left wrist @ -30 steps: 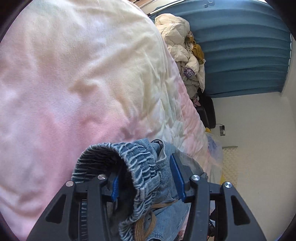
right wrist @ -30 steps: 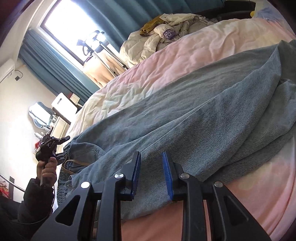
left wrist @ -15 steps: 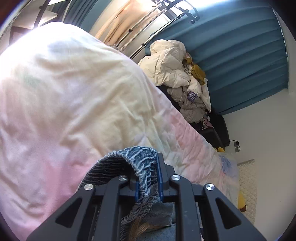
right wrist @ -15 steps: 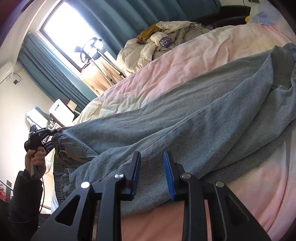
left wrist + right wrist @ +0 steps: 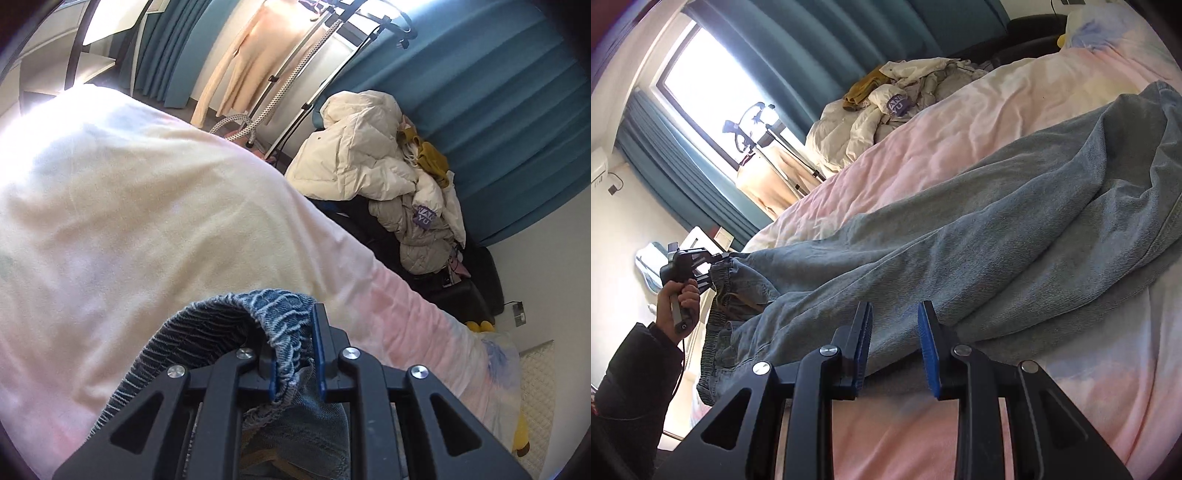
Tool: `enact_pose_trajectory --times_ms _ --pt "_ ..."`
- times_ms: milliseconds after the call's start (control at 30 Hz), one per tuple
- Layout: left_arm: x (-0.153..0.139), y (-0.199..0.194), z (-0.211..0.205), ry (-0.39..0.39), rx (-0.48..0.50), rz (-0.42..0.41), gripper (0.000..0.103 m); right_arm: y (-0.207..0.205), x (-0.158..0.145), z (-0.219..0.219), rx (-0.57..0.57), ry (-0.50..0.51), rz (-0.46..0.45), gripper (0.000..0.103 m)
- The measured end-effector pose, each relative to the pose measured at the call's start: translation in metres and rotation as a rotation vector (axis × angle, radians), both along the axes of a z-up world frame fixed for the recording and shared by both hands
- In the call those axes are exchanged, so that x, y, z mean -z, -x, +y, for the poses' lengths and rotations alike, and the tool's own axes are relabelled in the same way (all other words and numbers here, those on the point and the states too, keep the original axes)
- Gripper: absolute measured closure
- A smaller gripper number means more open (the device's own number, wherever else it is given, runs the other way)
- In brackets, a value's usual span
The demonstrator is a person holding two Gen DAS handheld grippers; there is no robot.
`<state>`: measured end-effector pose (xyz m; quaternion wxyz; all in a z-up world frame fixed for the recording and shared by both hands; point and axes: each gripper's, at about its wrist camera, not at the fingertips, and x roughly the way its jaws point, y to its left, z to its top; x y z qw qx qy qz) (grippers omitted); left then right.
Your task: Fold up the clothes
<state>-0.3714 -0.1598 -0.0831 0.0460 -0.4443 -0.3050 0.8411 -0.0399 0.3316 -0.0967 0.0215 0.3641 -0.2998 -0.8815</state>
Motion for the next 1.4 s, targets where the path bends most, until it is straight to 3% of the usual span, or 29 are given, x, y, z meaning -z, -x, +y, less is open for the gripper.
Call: enact_pose_trajectory --times_ms 133,333,367,433,600,733,1033,1100,1233,1400 --pt "0.01 0.002 -0.004 0.019 0.003 -0.012 0.082 0.01 0.005 0.001 0.0 -0.034 -0.006 0.077" --pt "-0.026 -0.028 0.01 0.032 0.043 0.069 0.044 0.014 0.002 0.0 -0.006 -0.065 0.005 0.077" --pt "-0.034 -0.035 0.014 0.061 0.049 0.088 0.036 0.012 0.0 -0.001 -0.007 -0.074 0.011 0.077" --pt "-0.05 -0.051 0.023 0.127 0.066 0.118 0.032 0.007 -0.006 -0.002 -0.003 -0.091 0.026 0.077" --pt "-0.083 -0.106 0.037 0.312 0.124 0.193 0.031 -0.009 -0.023 -0.001 0.027 -0.132 0.068 0.077" --pt "-0.098 -0.168 0.063 0.339 0.26 0.301 0.031 -0.019 -0.035 0.001 0.078 -0.206 0.094 0.076" --pt "-0.065 -0.271 0.198 0.322 0.58 0.314 0.031 -0.047 -0.044 0.03 0.15 -0.191 0.066 0.077" --pt "-0.052 -0.283 0.229 0.377 0.657 0.27 0.031 -0.056 -0.05 0.04 0.175 -0.173 0.058 0.077" --pt "-0.031 -0.311 0.274 0.466 0.763 0.277 0.031 -0.067 -0.054 0.067 0.243 -0.129 0.041 0.077" --pt "-0.008 -0.319 0.295 0.499 0.819 0.279 0.031 -0.062 -0.053 0.096 0.31 -0.103 0.019 0.077"
